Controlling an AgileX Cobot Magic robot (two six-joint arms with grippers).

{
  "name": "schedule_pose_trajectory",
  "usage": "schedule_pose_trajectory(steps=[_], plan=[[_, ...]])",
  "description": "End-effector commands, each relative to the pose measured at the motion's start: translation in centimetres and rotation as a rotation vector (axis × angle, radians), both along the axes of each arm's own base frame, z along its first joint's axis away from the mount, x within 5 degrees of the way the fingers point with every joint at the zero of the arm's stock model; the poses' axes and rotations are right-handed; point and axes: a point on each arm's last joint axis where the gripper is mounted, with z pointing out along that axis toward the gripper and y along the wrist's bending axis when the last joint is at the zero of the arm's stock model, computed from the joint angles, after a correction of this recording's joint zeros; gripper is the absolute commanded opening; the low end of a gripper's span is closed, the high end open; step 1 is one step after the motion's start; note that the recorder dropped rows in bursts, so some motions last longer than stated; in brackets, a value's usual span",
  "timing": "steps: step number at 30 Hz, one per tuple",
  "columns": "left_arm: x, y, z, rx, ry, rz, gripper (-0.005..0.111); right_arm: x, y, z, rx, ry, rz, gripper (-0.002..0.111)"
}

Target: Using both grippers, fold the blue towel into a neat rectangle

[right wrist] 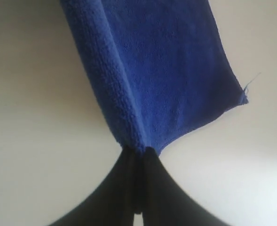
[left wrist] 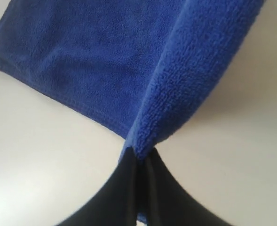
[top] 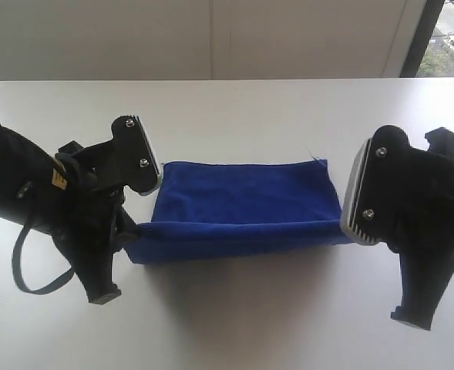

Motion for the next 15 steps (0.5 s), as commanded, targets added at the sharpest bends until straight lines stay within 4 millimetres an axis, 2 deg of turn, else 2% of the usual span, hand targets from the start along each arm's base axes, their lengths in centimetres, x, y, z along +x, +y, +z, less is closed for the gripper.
schedule_pose_trajectory(steps=[1, 4, 10, 15], plan=[[-1.4, 0.9, 0.2, 0.001, 0.044, 0.032, 0.0, -0.9, 0.6, -0.4, 0.002, 0.029, 0.025, 0.0], [-1.3, 1.0, 0.3, -0.018, 0.009, 0.029, 0.0, -0.6, 0.7, -0.6, 0.026, -0.013, 0.011, 0.0], [0.1, 0.4, 0.8, -0.079, -0.138, 0.02, 0.0, 0.7, 0.9, -1.1, 0.03, -0.056, -0.045, 0.0], [1.8, 1.3, 0.8, -0.124, -0.186, 0.102, 0.0, 2.0, 1.0, -1.6, 0.022, -0.09, -0.073, 0.0]])
